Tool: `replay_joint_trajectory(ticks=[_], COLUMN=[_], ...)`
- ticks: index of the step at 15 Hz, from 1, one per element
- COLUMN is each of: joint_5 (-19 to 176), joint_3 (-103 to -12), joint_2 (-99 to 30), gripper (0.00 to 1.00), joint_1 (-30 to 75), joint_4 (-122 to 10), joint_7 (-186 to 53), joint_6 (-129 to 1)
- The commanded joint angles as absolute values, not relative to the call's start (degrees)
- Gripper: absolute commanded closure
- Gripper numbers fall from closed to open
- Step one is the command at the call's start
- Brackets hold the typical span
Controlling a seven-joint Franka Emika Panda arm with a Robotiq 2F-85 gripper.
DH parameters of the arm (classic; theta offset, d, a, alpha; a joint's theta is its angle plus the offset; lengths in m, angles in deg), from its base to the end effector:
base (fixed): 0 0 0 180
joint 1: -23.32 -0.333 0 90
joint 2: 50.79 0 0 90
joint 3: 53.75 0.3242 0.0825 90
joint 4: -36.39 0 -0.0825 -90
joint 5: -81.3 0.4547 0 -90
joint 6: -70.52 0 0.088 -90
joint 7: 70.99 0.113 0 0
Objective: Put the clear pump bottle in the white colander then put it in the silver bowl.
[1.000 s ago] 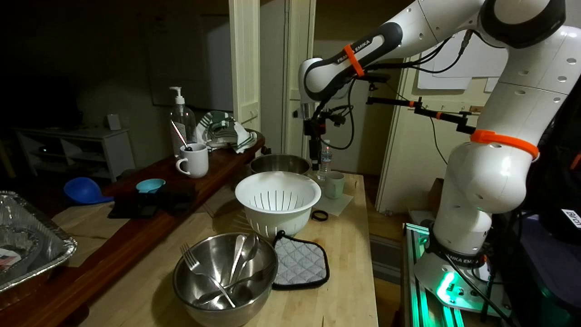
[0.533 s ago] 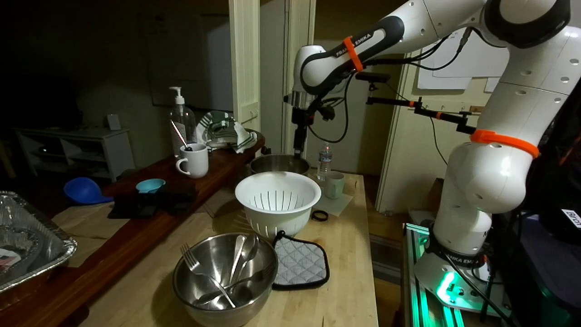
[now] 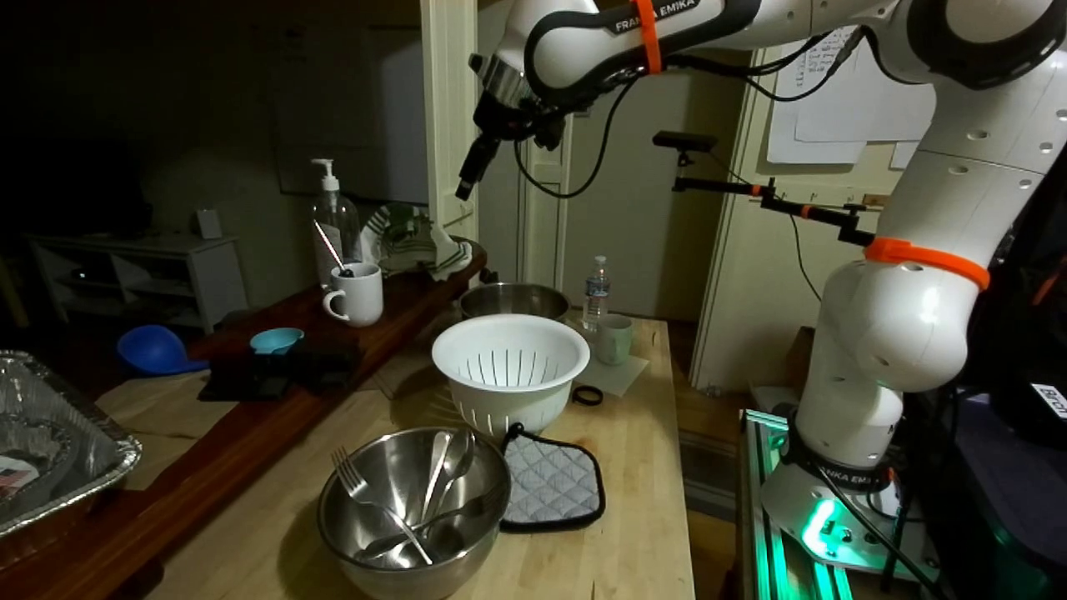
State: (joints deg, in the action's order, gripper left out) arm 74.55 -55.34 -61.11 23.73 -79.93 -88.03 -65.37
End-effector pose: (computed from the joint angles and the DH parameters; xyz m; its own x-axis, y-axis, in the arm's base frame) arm 0.6151 -0.0242 0.5666 0.8304 0.3411 0.4406 0.2526 -0.9352 0.2480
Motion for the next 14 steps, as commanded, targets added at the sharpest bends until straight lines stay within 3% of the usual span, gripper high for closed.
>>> replay_joint_trajectory(ticks=[1,5,10,14], joint_5=[74.17,72.59,65.43,73.83], joint_3=[-55.27,-54.96,-54.46,-55.12], joint_2=[-60.96,-60.19,-52.38,-44.01], gripper=[0.0,0.0,0.0,0.0], joint_1=[23.55,24.04,25.45,24.54], joint_4=[-78.79,-78.13,-65.68,-54.5], joint_7=[-87.39,-84.76,-79.6,-81.37], joint_6=[-65.18,-67.71,-77.61,-79.59])
